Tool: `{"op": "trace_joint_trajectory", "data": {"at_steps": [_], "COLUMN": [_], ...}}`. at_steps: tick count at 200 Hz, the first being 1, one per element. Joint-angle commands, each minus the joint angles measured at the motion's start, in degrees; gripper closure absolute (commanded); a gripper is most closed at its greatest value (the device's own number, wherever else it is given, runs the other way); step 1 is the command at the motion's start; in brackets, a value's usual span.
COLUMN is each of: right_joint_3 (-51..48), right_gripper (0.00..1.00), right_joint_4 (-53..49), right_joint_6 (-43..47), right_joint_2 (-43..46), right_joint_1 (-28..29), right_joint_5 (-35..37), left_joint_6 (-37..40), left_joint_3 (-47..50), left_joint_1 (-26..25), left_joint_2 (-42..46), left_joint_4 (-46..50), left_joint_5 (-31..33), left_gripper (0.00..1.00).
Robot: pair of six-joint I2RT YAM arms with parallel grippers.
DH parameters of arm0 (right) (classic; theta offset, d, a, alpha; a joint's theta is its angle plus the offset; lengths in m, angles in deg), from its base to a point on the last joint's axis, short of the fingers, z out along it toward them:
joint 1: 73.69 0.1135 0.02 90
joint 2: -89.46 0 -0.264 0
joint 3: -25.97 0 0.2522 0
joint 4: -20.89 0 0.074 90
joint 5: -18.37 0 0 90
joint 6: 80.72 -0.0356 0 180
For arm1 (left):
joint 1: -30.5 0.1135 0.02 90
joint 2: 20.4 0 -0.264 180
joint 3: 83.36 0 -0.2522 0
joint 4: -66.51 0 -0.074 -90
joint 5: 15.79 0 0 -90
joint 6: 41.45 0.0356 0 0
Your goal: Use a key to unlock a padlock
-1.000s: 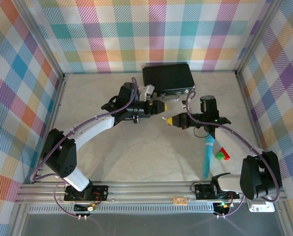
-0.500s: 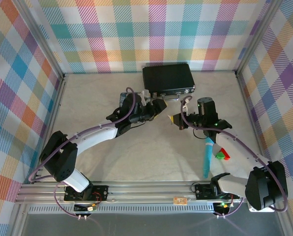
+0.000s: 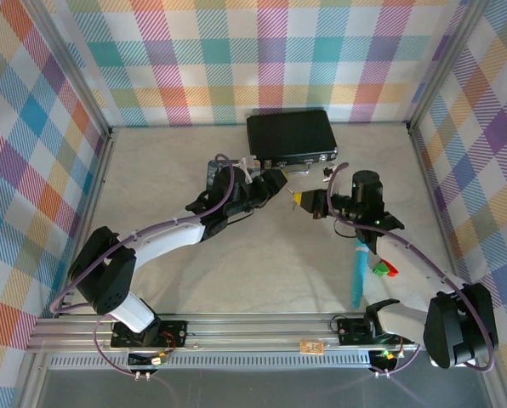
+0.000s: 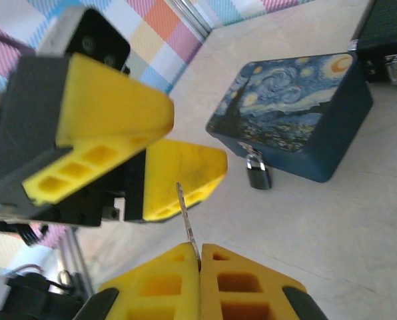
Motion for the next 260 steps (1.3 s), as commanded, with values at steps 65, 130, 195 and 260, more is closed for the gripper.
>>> {"op": "trace_joint_trajectory", "data": {"at_steps": [65,130,195,260], "right_joint_3": [1.12,-0.13,-0.7,-0.45], "right_gripper": [1.0,1.0,1.0,0.72], "right_joint_4": [15.43,16.53,14.66,14.3], "right_joint_6": [-14.85,-16.73,-15.52,-13.93], "right_joint_2": [-5.79,-4.91,-3.56,-2.34], "right_joint_1": [-2.14,-2.14,-2.08,-2.3], "right_joint_5": [-10.78,-10.27,-9.43,-9.44], "left_joint_6": [4.83,3.71,3.94,7.22], "left_joint_3": [5.79,3.63,3.11,2.85], "left_joint_1": [-2.09,-2.73,-3.04,-3.09], "left_joint_2": [5.22,-1.28,-2.09,-0.21], "left_joint_4": [-14.18,-24.7,-24.34,-21.4], "left_joint_5": [2.51,-3.43,-3.6,-3.53], "left_gripper": [0.35,0.53,1.0,1.0]}}
